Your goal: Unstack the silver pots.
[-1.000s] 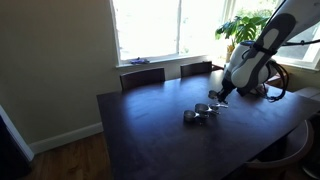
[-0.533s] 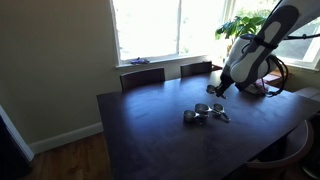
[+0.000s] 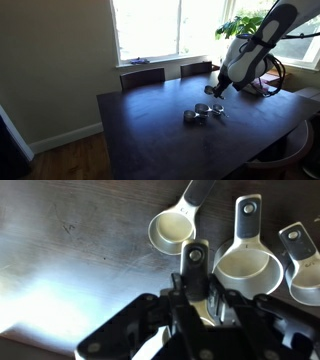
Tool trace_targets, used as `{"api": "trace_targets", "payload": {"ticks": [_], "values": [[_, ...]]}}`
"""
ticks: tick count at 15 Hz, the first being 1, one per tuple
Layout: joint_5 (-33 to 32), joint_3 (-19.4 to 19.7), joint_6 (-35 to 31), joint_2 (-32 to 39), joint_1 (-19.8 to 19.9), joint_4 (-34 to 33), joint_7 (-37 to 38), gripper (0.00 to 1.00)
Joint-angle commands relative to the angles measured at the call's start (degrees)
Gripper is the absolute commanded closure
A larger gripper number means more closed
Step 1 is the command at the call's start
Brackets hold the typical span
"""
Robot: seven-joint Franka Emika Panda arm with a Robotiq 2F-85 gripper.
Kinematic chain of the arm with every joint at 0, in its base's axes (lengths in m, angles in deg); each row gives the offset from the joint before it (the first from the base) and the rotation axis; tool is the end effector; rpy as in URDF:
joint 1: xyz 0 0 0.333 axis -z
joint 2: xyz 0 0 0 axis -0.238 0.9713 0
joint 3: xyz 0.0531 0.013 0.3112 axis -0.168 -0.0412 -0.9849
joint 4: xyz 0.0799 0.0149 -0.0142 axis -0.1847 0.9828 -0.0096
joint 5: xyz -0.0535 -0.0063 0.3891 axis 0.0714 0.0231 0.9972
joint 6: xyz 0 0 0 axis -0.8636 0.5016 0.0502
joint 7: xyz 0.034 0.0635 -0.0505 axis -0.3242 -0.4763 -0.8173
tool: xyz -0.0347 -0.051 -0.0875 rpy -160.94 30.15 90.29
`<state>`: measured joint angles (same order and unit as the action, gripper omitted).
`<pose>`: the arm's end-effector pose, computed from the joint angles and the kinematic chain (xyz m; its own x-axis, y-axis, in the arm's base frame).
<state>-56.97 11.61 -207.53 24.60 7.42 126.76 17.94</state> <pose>0.5975 -0.0752 0.1694 0.9320 0.1951 0.3056 0.1246 -0.9639 0.2354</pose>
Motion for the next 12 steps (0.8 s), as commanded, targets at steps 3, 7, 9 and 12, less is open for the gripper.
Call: {"api": "trace_targets", "payload": {"ticks": [3,7,9,12], "values": [[-0.51,-0.38,6.77,-0.42,1.71,-2.4,3.03,0.89],[-0.59,-0.6,10.51,1.7,3.91,-5.08,3.71,0.89],[-0.45,-0.81,11.82,2.83,5.26,-6.12,3.79,0.89],[-0.13,-1.13,12.77,5.15,7.34,-7.47,3.8,0.89]]}}
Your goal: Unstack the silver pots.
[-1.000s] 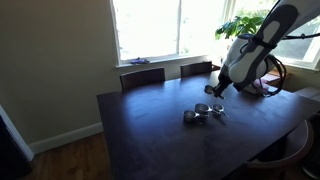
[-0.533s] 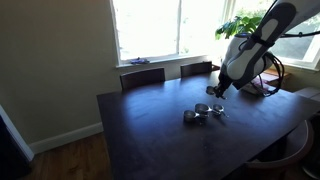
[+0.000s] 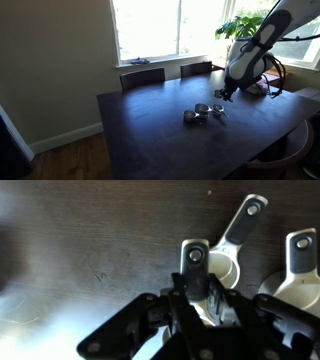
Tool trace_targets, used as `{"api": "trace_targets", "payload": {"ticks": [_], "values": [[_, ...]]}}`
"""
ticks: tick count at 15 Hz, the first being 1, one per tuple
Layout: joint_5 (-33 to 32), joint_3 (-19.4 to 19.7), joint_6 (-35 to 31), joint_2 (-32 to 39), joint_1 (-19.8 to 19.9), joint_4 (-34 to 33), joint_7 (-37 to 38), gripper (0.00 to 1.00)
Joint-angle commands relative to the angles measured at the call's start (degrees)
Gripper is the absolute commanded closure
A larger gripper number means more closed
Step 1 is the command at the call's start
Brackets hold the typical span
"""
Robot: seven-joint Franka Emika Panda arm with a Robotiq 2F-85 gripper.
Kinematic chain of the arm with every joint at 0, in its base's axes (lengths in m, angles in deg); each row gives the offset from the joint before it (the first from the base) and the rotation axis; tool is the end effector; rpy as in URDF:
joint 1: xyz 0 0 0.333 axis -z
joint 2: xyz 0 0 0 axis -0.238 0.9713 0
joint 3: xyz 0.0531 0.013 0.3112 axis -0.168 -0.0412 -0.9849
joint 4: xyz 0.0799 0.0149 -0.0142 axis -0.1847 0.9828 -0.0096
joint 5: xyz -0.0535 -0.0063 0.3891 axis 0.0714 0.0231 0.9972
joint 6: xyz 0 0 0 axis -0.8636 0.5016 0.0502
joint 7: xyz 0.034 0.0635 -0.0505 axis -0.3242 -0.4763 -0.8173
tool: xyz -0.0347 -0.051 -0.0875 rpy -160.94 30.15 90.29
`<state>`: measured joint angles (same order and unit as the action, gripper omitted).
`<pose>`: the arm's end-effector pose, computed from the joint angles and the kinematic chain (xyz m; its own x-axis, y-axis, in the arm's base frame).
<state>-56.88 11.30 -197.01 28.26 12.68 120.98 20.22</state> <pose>0.6018 -0.1321 0.1466 0.9833 0.0519 0.1744 0.0113 -0.9740 0.2264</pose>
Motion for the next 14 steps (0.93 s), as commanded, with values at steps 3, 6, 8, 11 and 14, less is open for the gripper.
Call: {"api": "trace_targets", "payload": {"ticks": [3,6,8,11,14], "values": [[0.23,-1.21,1.84,3.32,4.09,-1.95,1.29,0.89],[0.77,-2.22,1.48,5.06,6.15,-2.41,0.8,0.89],[1.16,-2.92,1.97,6.19,7.31,-3.06,0.56,0.89],[1.55,-3.95,2.22,7.84,8.84,-4.36,0.22,0.89],[1.77,-4.41,2.46,9.28,9.6,-5.84,0.16,0.89]]}}
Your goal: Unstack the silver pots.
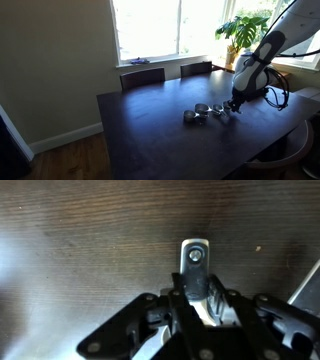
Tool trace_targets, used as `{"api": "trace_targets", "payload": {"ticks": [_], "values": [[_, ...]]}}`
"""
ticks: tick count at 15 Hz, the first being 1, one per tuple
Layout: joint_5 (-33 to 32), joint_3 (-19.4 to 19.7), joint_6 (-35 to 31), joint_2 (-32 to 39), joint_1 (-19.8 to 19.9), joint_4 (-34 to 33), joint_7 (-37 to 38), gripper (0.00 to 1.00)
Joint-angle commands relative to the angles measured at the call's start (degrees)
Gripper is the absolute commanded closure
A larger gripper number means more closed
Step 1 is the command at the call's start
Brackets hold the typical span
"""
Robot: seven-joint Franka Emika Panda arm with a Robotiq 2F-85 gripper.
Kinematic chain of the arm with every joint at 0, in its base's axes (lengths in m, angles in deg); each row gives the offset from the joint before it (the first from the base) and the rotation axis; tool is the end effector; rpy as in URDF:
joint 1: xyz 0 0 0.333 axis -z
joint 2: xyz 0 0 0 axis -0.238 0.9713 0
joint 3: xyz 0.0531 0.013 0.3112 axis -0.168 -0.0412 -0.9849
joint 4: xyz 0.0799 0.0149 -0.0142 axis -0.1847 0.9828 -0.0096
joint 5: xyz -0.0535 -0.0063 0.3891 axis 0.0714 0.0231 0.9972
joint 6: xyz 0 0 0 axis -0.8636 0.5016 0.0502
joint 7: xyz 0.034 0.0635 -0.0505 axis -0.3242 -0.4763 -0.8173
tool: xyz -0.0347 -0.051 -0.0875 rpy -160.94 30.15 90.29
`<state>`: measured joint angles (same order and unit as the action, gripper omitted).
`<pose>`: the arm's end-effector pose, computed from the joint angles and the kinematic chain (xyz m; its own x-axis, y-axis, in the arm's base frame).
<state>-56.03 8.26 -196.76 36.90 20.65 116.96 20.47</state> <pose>0.5808 -0.1851 0.0749 0.9938 -0.0594 0.0940 -0.0769 -0.9778 0.1947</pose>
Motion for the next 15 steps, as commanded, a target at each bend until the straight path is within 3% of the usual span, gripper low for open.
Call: {"api": "trace_targets", "payload": {"ticks": [1,3,10,15], "values": [[0.97,-1.51,2.3,0.89,1.8,-2.13,-0.13,0.88],[1.11,-1.47,2.19,1.1,1.86,-2.6,0.13,0.45],[1.72,-1.6,2.39,-0.42,1.79,-2.23,0.24,0.03],[2.03,-3.86,4.19,-4.23,3.05,0.32,-1.76,0.0]]}}
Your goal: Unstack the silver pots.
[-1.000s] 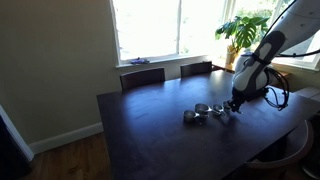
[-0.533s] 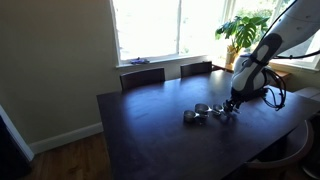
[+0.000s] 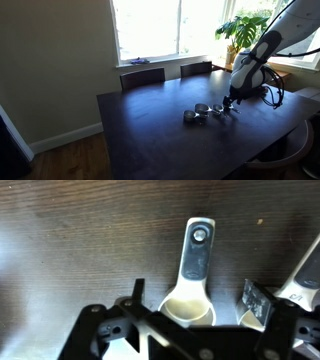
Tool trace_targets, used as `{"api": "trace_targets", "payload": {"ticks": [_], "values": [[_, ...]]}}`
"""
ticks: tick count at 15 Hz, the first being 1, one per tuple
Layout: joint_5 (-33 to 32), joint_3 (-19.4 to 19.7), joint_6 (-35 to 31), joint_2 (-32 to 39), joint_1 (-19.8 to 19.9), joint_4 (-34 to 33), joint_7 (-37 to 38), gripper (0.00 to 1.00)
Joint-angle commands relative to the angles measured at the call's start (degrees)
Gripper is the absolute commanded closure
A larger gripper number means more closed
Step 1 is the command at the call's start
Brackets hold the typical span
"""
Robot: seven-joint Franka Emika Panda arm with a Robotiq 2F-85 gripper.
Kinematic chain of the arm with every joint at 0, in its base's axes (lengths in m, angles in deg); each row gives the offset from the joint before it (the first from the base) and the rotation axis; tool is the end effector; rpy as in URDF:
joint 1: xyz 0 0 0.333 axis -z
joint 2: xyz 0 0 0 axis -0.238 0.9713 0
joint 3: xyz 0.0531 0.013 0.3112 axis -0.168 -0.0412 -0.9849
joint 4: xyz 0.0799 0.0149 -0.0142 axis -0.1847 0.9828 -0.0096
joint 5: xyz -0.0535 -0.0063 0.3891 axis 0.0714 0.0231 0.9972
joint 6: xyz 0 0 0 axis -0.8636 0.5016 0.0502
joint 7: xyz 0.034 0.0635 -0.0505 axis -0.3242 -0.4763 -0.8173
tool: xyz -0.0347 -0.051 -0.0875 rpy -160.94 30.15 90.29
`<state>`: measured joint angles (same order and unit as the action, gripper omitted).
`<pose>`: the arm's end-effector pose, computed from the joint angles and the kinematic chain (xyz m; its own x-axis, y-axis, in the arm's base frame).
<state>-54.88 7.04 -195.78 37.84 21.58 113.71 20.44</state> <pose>0.5983 -0.1863 0.0803 0.9898 -0.0755 0.1208 -0.0966 -0.9790 0.1796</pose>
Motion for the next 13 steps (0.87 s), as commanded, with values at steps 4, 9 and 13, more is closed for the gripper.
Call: {"api": "trace_targets", "payload": {"ticks": [4,9,13], "values": [[1.4,-5.01,4.06,-9.25,3.43,6.16,-2.82,0.0],[0.61,-3.91,2.78,-8.08,1.87,4.32,-0.99,0.0],[0.64,-3.96,2.89,-8.58,1.86,5.02,-1.0,0.0]]}}
